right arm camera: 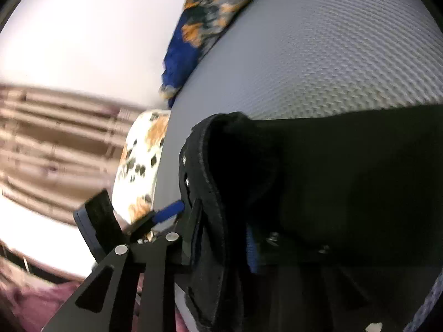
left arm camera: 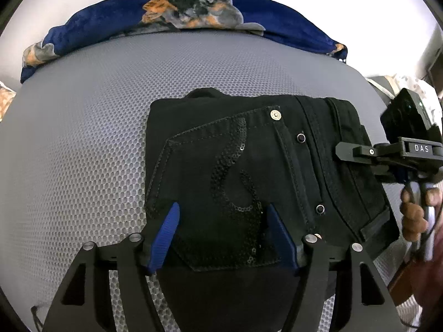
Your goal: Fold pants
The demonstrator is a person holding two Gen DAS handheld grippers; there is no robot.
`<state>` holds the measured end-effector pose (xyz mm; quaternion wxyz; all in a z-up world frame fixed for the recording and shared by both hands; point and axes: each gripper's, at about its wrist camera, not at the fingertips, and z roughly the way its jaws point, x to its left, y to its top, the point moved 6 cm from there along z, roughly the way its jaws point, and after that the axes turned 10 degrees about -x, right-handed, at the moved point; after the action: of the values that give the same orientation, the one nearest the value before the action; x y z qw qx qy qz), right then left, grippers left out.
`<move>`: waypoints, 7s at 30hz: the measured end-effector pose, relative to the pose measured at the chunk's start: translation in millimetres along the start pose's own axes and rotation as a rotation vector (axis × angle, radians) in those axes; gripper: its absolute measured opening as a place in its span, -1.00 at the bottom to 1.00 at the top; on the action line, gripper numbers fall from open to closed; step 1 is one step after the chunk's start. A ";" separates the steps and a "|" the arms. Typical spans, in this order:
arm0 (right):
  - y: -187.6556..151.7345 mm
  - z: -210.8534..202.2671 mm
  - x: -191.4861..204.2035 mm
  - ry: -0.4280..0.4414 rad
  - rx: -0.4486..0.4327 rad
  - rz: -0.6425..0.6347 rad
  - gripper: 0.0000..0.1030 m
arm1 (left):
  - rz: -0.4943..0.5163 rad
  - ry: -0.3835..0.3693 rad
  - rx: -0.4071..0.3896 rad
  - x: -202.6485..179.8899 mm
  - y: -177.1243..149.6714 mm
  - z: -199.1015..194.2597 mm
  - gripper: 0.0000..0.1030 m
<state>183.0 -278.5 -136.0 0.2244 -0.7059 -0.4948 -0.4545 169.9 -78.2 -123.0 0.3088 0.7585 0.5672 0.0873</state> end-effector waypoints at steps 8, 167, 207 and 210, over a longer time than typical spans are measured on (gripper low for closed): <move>-4.1 -31.2 47.9 -0.090 -0.109 -0.041 -0.77 | -0.032 -0.040 -0.035 -5.2 17.0 -18.3 0.30; -20.7 -138.7 -48.3 -0.232 -0.038 0.044 -0.04 | -0.158 -0.181 0.143 16.0 6.4 11.8 0.55; 3.8 -105.0 -48.2 -0.061 -0.018 -0.002 -0.42 | -0.110 -0.307 0.138 -14.7 25.9 37.0 0.40; 3.2 -102.1 -46.4 -0.073 -0.023 -0.001 -0.42 | -0.145 -0.293 0.146 -9.0 25.7 36.7 0.35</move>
<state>138.6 -381.1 -126.0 0.1979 -0.7241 -0.4979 -0.4342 205.3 -104.2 -135.6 0.3377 0.7408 0.5740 -0.0881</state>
